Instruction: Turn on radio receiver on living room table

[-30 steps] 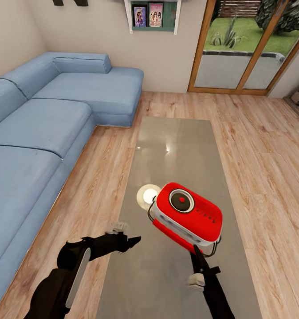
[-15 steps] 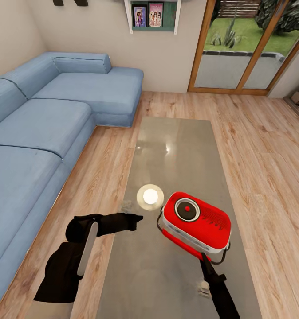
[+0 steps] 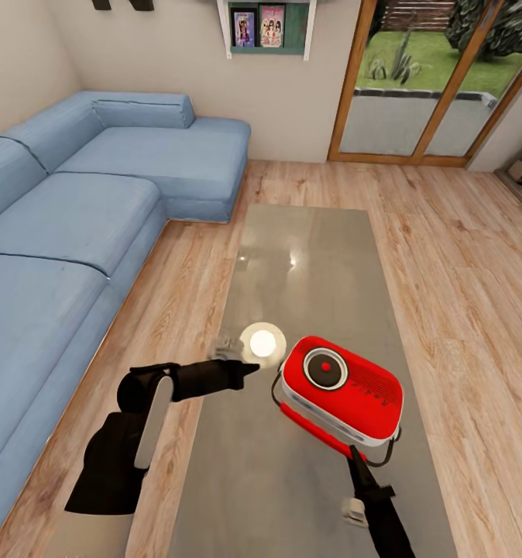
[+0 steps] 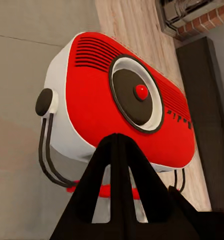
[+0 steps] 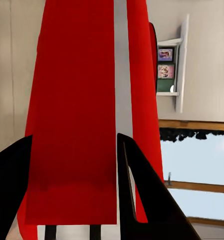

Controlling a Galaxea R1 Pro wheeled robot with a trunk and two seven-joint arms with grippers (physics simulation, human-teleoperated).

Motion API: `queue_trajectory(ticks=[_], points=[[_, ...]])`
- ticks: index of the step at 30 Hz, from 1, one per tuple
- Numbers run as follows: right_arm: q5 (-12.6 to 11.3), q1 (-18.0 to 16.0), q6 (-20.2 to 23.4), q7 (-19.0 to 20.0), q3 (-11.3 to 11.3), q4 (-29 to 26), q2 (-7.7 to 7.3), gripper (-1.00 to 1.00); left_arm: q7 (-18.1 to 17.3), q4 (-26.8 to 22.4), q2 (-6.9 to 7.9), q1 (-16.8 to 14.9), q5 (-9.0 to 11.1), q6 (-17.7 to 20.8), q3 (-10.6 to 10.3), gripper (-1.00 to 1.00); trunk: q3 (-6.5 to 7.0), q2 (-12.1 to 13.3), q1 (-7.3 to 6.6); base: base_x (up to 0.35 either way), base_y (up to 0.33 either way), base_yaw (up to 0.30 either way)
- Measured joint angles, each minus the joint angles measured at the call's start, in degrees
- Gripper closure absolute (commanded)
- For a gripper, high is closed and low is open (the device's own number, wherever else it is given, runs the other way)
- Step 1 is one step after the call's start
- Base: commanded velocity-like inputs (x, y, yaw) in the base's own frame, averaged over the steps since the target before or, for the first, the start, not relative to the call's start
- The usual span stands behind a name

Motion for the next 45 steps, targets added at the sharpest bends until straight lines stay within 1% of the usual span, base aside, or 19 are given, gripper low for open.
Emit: queue_trajectory(ticks=[2,3,4,5,8,9,12,15,19,20,21,22,23,24,26,29,42,44,45], points=[[-0.03,0.72,0.00,-0.54,0.02,-0.08,0.07,1.00,0.00,0.04,-0.01,-0.46,2.03,0.00,0.00,1.00,0.00,0.00,0.00,0.000,0.000,0.000],[0.02,1.52,0.01,-0.86,0.05,-0.12,0.09,1.00,0.00,0.07,-0.09,-0.96,3.84,0.02,0.02,1.00,0.00,0.00,0.00,0.000,0.000,0.000],[-0.01,1.81,0.01,-1.03,-0.04,-0.10,0.10,1.00,0.02,0.12,-0.14,-1.46,4.45,0.00,0.04,1.00,0.00,0.00,0.00,0.000,0.000,0.000],[0.14,2.12,0.13,-1.39,0.01,-0.13,0.11,1.00,0.06,0.23,-0.60,-2.30,5.19,0.07,0.05,1.00,0.00,0.00,0.00,0.000,0.000,0.000],[0.06,2.27,0.78,-1.77,0.00,-0.12,0.44,1.00,0.17,0.34,-1.69,-2.88,5.47,0.13,0.02,1.00,0.00,0.00,0.00,0.000,0.000,0.000],[-0.04,2.30,1.60,-1.87,0.05,0.07,1.10,1.00,0.22,0.39,-1.94,-2.98,5.52,0.12,0.01,1.00,0.00,0.00,0.00,0.000,0.000,0.000],[-0.13,2.32,3.78,-2.02,-0.01,0.42,2.09,1.00,0.25,0.48,-2.18,-3.07,5.60,0.14,0.00,1.00,0.00,0.00,0.00,0.000,0.000,0.000],[0.02,2.58,4.54,-2.24,-0.03,0.25,2.17,1.00,0.26,0.50,-2.19,-3.11,5.64,0.16,-0.05,1.00,0.00,0.00,0.00,0.000,0.000,0.000],[0.30,3.90,4.56,-2.28,0.00,-0.06,2.19,1.00,0.26,0.57,-2.19,-3.09,5.72,0.17,-0.20,1.00,0.00,0.00,0.00,0.000,0.000,0.000],[0.27,4.10,4.54,-2.26,0.02,-0.15,2.26,1.00,0.26,0.58,-2.19,-3.09,5.81,0.16,-0.61,1.00,0.00,0.00,0.00,0.000,0.000,0.000],[0.18,4.30,4.53,-2.26,0.00,-0.32,2.34,1.00,0.33,0.60,-2.19,-3.08,6.33,0.15,-2.61,1.00,0.00,0.00,0.00,0.000,0.000,0.000],[0.18,4.32,4.52,-2.26,-0.02,-0.38,2.36,1.00,0.37,0.61,-2.19,-3.08,6.41,0.12,-3.34,1.00,0.00,0.00,0.00,0.000,0.000,0.000],[0.13,4.39,4.51,-2.24,0.00,-0.52,2.38,1.00,0.46,0.63,-2.19,-3.11,6.88,0.12,-4.98,1.00,0.00,0.00,0.00,0.000,0.000,0.000],[0.09,4.40,4.51,-2.24,-0.03,-0.56,2.36,1.00,0.52,0.65,-2.19,-3.10,7.04,0.10,-5.67,1.00,0.00,0.00,0.00,0.000,0.000,0.000],[0.00,4.42,4.46,-2.19,-0.03,-0.61,2.24,1.00,0.58,0.67,-2.19,-3.09,7.26,0.09,-6.37,1.00,0.00,0.00,0.00,0.000,0.000,0.000],[0.04,4.44,4.33,-2.15,-0.02,-0.68,2.14,1.00,0.78,0.71,-2.19,-3.14,7.38,0.01,-6.75,1.00,0.00,0.00,0.00,0.000,0.000,0.000],[-0.11,4.44,4.14,-2.12,-0.02,-0.67,2.24,1.00,0.93,1.06,-2.19,-3.09,7.48,-0.26,-6.99,1.00,0.00,0.00,0.00,0.000,0.000,0.000],[-0.14,4.44,4.08,-1.97,-0.02,-0.65,2.23,1.00,1.76,1.55,-2.19,-3.09,7.46,-0.34,-7.08,1.00,0.00,0.00,0.00,0.000,0.000,0.000],[-0.11,4.43,4.15,-2.02,-0.03,-0.67,2.28,1.00,3.06,1.65,-2.19,-3.10,7.48,-0.36,-7.11,1.00,0.00,0.00,0.00,0.000,0.000,0.000]])
